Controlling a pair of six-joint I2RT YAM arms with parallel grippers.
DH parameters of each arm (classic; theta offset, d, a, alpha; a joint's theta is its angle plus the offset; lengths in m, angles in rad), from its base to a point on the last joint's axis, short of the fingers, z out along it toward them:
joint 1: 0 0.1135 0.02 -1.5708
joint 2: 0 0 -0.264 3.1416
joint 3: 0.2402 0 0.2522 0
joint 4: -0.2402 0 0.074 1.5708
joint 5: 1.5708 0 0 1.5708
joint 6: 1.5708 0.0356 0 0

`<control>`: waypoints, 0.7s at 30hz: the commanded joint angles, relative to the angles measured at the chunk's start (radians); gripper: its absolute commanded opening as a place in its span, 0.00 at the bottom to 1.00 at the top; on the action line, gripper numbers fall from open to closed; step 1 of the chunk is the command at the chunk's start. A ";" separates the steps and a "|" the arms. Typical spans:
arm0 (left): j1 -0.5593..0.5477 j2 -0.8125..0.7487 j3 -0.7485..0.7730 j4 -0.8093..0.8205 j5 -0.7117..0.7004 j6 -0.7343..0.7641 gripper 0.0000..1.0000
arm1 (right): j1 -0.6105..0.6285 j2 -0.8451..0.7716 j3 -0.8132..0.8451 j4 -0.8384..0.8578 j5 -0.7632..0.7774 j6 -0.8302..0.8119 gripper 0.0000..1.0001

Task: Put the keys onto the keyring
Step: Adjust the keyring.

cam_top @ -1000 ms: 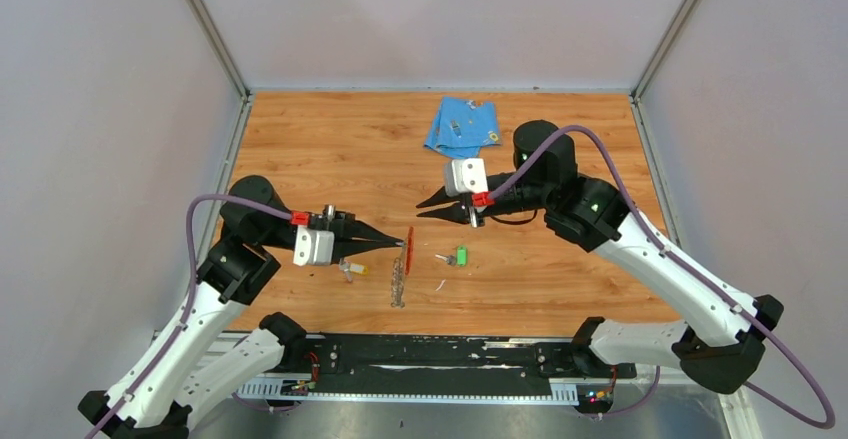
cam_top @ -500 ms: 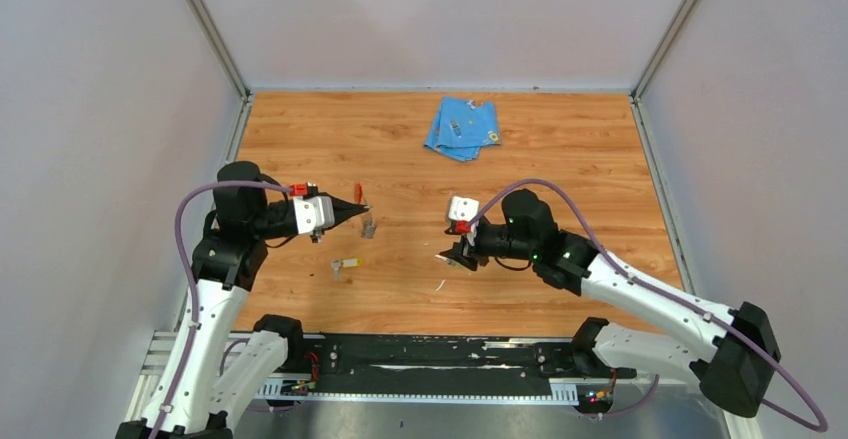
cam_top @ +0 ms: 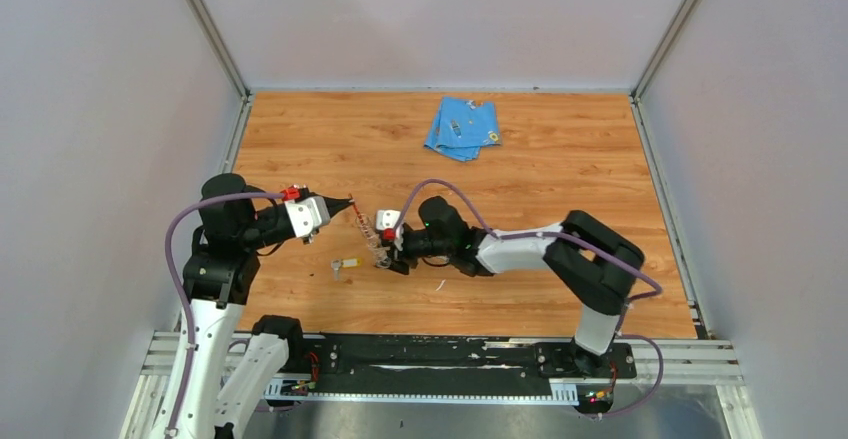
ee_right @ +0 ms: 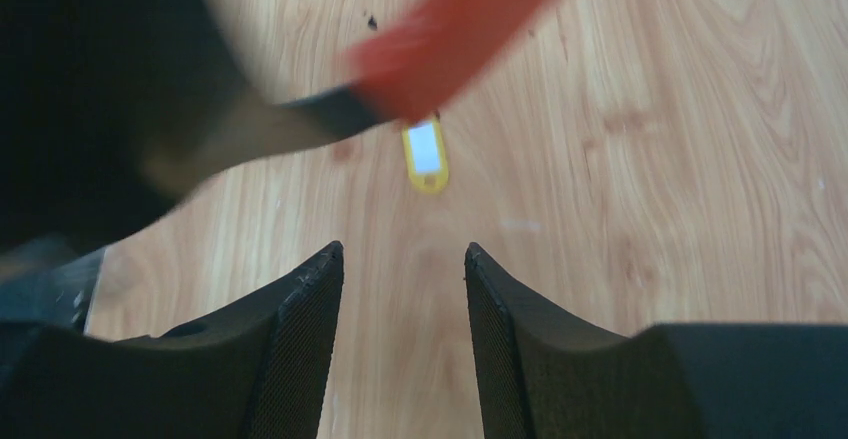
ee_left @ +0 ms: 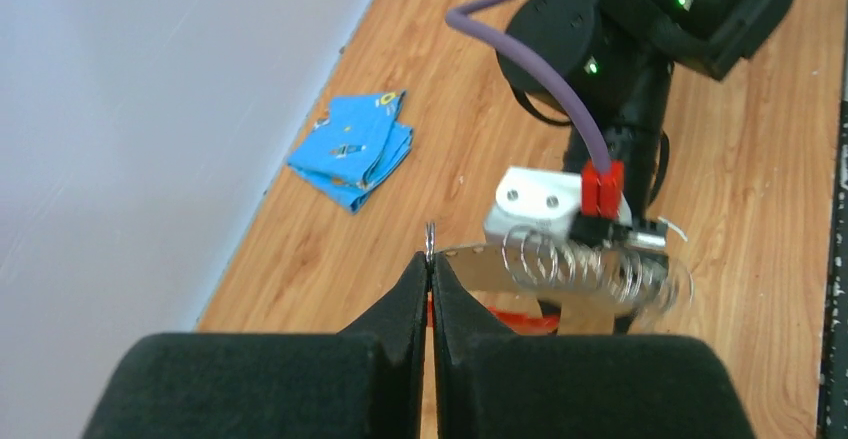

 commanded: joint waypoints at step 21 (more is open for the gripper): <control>0.005 -0.006 -0.044 -0.122 0.229 0.138 0.00 | -0.069 -0.627 0.026 -0.372 -0.128 -0.152 0.53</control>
